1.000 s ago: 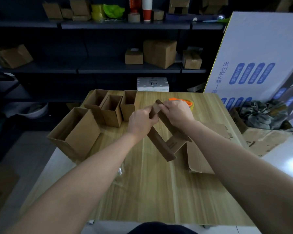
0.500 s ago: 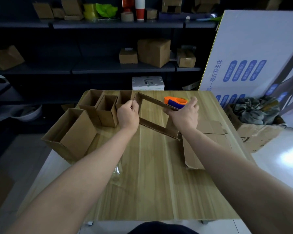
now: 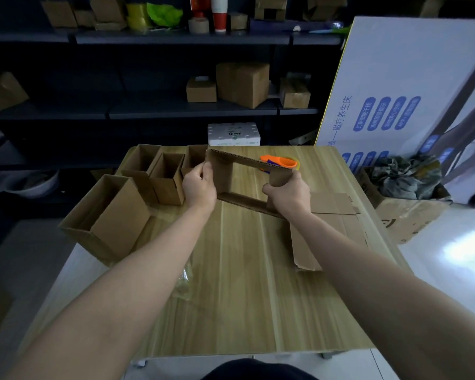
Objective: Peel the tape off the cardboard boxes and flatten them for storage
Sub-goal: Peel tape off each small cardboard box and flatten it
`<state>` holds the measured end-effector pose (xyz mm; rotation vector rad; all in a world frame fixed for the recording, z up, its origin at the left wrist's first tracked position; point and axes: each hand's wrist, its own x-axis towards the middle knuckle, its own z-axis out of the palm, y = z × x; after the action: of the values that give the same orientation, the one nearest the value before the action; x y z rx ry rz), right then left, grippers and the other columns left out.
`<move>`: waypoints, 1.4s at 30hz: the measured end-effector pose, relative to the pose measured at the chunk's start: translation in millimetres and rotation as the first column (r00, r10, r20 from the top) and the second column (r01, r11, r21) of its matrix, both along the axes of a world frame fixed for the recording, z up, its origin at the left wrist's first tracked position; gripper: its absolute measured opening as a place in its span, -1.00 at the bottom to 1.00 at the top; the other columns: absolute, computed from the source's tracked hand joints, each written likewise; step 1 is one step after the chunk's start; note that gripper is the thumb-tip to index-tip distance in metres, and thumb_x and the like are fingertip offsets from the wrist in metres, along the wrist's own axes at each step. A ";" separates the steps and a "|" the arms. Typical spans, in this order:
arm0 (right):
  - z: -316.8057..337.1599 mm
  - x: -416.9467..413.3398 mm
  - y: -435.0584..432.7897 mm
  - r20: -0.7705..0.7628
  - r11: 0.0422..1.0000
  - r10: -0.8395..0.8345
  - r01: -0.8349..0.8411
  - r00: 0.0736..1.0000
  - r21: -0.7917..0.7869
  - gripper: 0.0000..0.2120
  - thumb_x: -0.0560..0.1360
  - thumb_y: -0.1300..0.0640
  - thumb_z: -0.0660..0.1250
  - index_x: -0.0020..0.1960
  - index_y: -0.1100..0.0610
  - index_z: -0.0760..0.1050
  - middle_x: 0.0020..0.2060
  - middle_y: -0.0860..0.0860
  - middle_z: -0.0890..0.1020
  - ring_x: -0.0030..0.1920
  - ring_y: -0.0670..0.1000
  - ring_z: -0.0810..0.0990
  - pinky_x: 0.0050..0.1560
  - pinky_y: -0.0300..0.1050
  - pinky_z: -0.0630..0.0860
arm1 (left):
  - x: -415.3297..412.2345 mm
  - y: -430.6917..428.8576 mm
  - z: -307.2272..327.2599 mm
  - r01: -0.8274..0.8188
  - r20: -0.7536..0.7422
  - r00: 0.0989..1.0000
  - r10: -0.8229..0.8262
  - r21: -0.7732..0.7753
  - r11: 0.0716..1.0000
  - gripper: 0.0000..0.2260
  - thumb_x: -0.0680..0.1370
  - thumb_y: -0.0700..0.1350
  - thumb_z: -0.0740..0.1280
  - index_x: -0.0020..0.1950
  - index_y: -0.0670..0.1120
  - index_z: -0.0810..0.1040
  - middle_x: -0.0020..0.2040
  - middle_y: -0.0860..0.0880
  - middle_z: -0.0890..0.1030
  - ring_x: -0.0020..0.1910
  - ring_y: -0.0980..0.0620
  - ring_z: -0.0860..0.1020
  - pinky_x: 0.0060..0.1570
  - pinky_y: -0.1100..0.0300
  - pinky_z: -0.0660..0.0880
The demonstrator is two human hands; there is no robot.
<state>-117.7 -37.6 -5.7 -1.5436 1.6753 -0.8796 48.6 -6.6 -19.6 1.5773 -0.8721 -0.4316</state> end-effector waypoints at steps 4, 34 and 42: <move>5.7 -7.1 5.2 0.001 0.967 0.255 -0.255 0.967 -0.013 -0.77 0.48 0.19 0.32 0.12 0.20 0.53 -0.21 0.05 0.54 -0.26 -0.03 0.49 -0.23 -0.16 0.49 | 12.3 -3.9 -5.2 -0.083 -0.258 0.961 0.101 0.081 0.993 -0.71 0.65 -0.07 0.13 0.11 -0.21 0.57 0.00 -0.15 0.59 0.03 -0.02 0.55 0.21 0.10 0.48; -43.8 -176.1 -54.5 0.047 0.935 -0.202 0.179 0.978 0.305 -0.44 0.57 0.18 0.27 0.52 0.08 0.17 0.38 0.07 0.40 0.28 0.14 0.46 0.29 0.07 0.44 | -126.4 -68.3 -74.3 0.549 -0.396 0.833 -0.387 0.498 0.671 -0.26 0.42 -0.27 0.48 0.50 -0.20 0.17 0.38 -0.15 0.42 0.27 -0.10 0.47 0.27 0.04 0.42; -101.6 -205.6 -67.8 -0.168 0.843 0.118 -0.009 0.979 0.538 -0.45 0.53 0.21 0.32 0.49 0.17 0.25 0.41 0.14 0.37 0.36 0.15 0.40 0.27 -0.07 0.39 | -171.9 -82.1 -131.0 0.437 -0.129 0.827 -0.547 0.759 0.483 -0.35 0.46 -0.25 0.44 0.48 -0.15 0.23 0.45 -0.16 0.30 0.38 -0.13 0.36 0.33 0.10 0.34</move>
<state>-323.2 -105.4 -107.2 -1.3061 1.7956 -0.1850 -123.2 -88.7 -150.6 2.1264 -1.3747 -1.2788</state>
